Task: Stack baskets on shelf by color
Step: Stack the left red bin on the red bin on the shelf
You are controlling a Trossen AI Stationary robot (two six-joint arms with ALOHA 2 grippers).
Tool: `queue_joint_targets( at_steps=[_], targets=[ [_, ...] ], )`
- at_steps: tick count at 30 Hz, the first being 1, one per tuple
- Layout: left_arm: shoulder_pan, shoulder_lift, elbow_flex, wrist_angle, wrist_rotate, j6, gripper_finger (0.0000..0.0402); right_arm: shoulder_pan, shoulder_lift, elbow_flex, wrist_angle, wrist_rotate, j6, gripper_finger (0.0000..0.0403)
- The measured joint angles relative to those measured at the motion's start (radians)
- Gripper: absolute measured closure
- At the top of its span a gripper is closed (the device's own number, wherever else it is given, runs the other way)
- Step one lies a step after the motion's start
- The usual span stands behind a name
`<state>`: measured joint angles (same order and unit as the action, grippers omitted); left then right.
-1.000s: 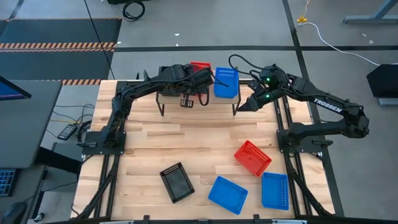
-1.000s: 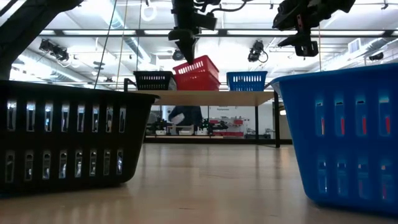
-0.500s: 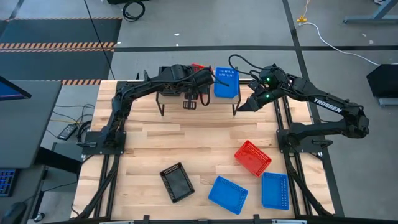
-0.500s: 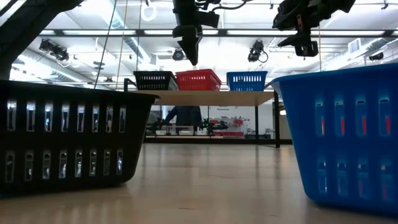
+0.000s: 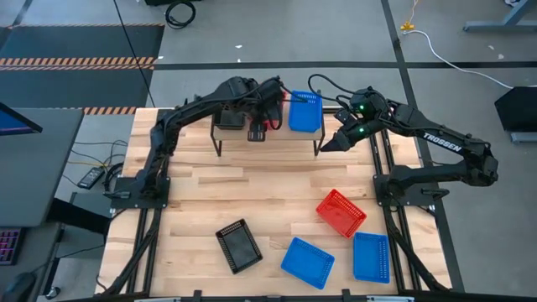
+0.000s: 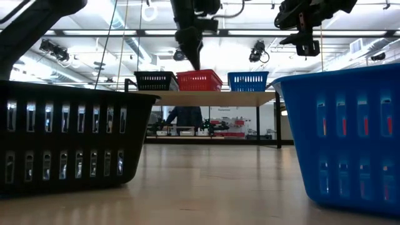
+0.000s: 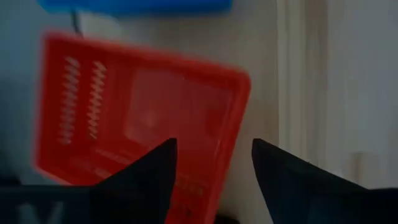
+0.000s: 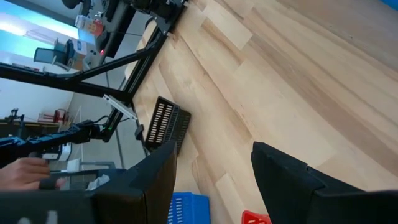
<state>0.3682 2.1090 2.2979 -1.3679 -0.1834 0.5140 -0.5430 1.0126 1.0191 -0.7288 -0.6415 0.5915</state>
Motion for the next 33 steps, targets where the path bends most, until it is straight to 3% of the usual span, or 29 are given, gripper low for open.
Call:
queue_joint_targets(
  at_steps=[10,18,33],
  targets=[
    [0.038,0.04,-0.001,-0.034,0.029,0.013,0.02,0.0,0.0,0.0,-0.005,-0.004,0.0,0.019],
    [0.032,0.053,0.0,-0.027,0.138,-0.081,0.0249,0.0,0.0,0.0,-0.006,-0.005,-0.002,0.019],
    [0.021,0.055,-0.001,-0.004,0.144,-0.215,0.0337,-0.002,0.0,0.0,-0.006,-0.004,-0.016,0.019]
  ],
)
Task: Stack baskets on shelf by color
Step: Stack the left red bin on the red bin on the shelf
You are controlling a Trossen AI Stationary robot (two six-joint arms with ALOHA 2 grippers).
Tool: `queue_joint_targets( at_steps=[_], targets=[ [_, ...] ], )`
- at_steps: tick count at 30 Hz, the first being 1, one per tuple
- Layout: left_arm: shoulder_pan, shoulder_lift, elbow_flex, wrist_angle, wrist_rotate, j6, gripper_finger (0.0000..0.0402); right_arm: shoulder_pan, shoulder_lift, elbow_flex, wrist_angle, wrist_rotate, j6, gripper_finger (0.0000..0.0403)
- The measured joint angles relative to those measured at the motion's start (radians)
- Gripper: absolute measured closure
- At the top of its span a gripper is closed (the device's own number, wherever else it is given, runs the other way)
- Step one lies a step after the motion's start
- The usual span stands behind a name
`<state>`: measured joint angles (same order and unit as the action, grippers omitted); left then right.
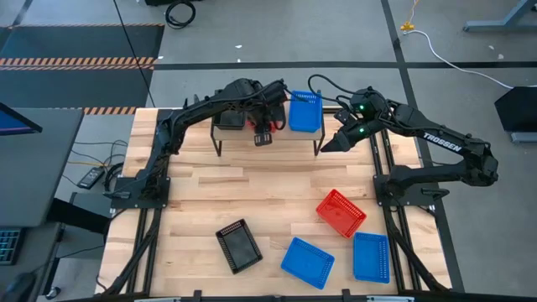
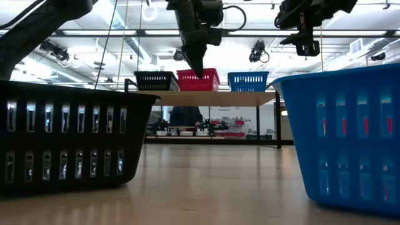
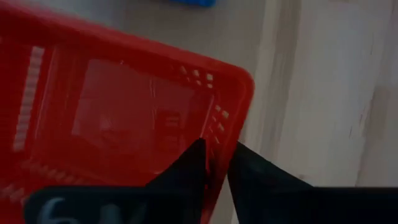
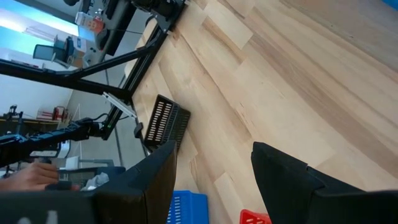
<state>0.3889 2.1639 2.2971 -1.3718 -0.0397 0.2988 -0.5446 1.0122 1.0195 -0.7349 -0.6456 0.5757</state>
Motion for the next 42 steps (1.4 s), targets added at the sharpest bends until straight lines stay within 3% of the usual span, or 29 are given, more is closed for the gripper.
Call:
queue_joint_targets(
  at_steps=[11,17,25,42],
  targets=[
    [0.0,0.0,0.0,0.02,-0.002,-0.047,0.0371,0.0,0.0,0.0,0.0,0.0,-0.002,0.019],
    [-0.005,0.0,0.0,0.018,-0.001,0.039,0.0361,0.0,0.0,0.0,0.0,0.0,-0.002,0.019],
    [-0.007,0.0,0.0,0.023,-0.001,0.08,0.038,0.0,0.0,0.0,0.0,0.0,0.004,0.019],
    [-0.02,-0.003,0.0,0.014,-0.044,0.081,0.0323,0.0,0.0,0.0,0.011,0.0,0.004,0.019]
  ],
)
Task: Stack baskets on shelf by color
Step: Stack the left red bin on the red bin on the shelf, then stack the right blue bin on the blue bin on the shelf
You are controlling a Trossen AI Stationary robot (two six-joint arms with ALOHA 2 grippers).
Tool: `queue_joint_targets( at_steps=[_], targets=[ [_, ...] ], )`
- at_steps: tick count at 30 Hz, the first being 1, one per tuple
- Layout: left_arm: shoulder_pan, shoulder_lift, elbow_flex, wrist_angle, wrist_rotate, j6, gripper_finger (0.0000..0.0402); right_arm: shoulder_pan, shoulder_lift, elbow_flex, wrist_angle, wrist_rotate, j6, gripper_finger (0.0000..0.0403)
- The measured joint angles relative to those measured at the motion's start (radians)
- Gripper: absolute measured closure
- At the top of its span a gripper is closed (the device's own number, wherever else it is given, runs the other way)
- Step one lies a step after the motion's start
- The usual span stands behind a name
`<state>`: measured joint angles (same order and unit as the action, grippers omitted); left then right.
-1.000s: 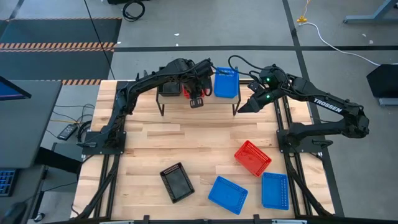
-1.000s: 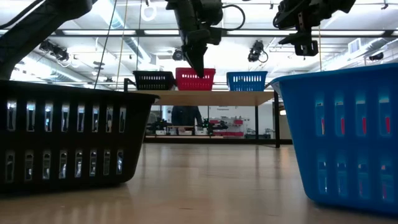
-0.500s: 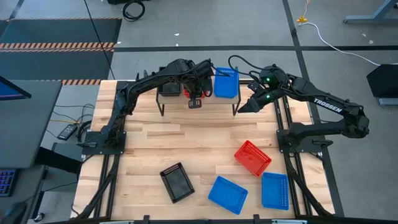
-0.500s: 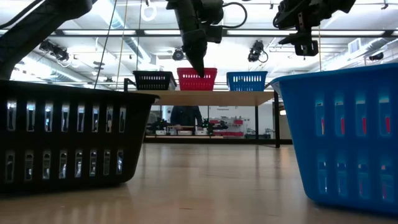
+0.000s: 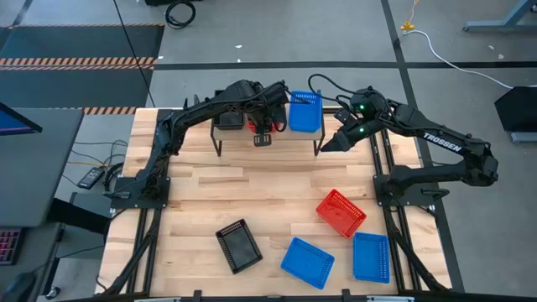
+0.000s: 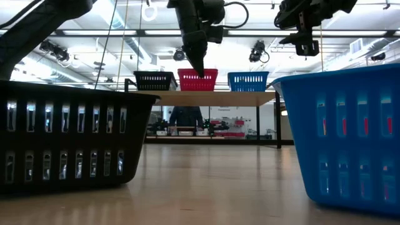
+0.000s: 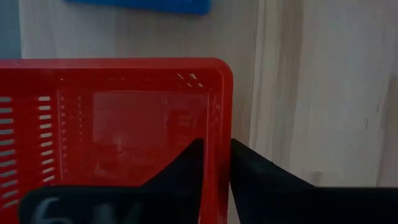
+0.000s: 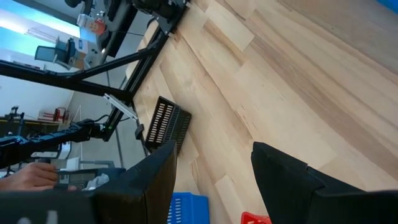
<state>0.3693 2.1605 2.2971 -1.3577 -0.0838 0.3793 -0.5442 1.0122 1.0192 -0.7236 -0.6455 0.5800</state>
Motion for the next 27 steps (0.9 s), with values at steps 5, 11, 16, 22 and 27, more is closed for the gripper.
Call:
queue_joint_targets(
  at_steps=[5,11,16,22,27],
  targets=[
    [-0.012,-0.011,0.0,0.001,-0.032,0.007,0.0293,0.0,0.0,0.0,0.025,-0.002,-0.004,0.019],
    [-0.016,-0.035,0.015,-0.012,-0.066,-0.031,0.0255,0.0,0.0,0.0,0.066,-0.013,0.009,0.019],
    [-0.026,-0.064,0.054,-0.001,-0.066,-0.094,0.0236,0.001,-0.003,0.0,0.137,-0.094,0.027,0.019],
    [-0.075,-0.115,0.058,-0.006,-0.02,-0.251,0.0234,0.018,-0.023,0.0,0.111,-0.168,0.014,0.019],
    [-0.161,-0.155,0.06,0.067,0.011,-0.406,0.0238,0.07,-0.034,0.001,-0.007,-0.131,-0.043,0.019]
  ],
)
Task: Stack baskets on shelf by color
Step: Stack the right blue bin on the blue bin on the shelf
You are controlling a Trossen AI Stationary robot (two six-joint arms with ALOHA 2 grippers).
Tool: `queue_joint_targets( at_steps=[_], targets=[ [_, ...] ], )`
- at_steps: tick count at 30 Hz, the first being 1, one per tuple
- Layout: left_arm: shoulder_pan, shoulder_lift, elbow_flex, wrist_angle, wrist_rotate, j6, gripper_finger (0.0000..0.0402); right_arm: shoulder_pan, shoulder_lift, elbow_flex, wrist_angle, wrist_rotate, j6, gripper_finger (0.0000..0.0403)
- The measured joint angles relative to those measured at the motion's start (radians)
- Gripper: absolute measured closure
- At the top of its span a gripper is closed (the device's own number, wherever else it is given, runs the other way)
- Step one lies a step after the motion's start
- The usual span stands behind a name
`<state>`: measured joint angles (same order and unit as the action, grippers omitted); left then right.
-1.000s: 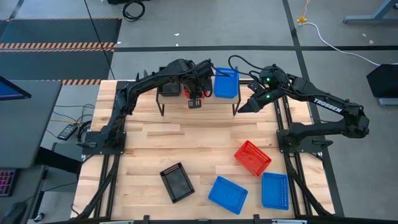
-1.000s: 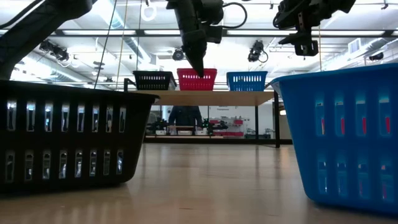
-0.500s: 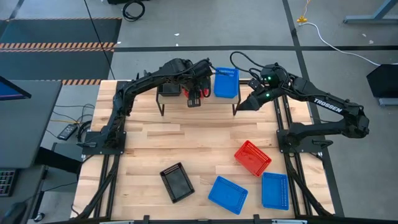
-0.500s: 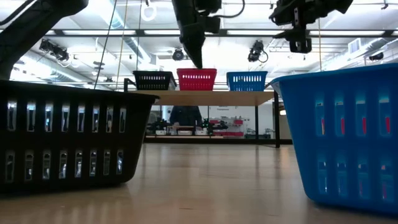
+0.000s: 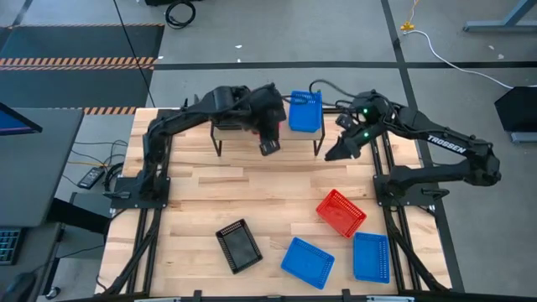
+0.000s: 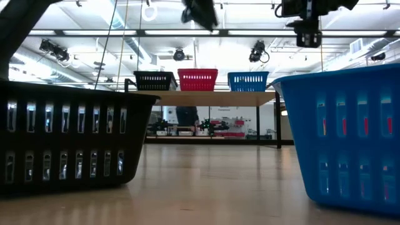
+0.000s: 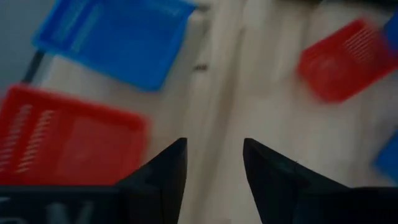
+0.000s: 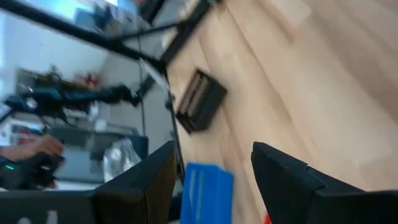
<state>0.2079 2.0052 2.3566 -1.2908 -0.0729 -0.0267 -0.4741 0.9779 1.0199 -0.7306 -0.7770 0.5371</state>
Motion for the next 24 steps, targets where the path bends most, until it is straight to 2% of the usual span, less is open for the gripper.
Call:
queue_joint_targets(
  at_steps=[9,13,17,21,24],
  targets=[
    [-0.2,-0.013,0.0,0.404,-0.037,-0.316,0.0239,0.204,-0.008,0.0,-0.173,0.087,-0.043,0.019],
    [-0.285,-0.013,0.0,0.542,-0.172,-0.428,0.0239,0.307,-0.022,0.0,-0.264,0.127,-0.018,0.019],
    [-0.362,-0.013,0.0,0.586,-0.329,-0.504,0.0239,0.426,-0.024,0.0,-0.387,0.182,-0.021,0.019],
    [-0.427,-0.013,0.0,0.589,-0.41,-0.574,0.0239,0.559,-0.023,0.0,-0.45,0.212,-0.025,0.019],
    [-0.471,-0.013,0.0,0.592,-0.469,-0.594,0.0241,0.659,-0.023,0.0,-0.482,0.222,0.03,0.019]
  ],
)
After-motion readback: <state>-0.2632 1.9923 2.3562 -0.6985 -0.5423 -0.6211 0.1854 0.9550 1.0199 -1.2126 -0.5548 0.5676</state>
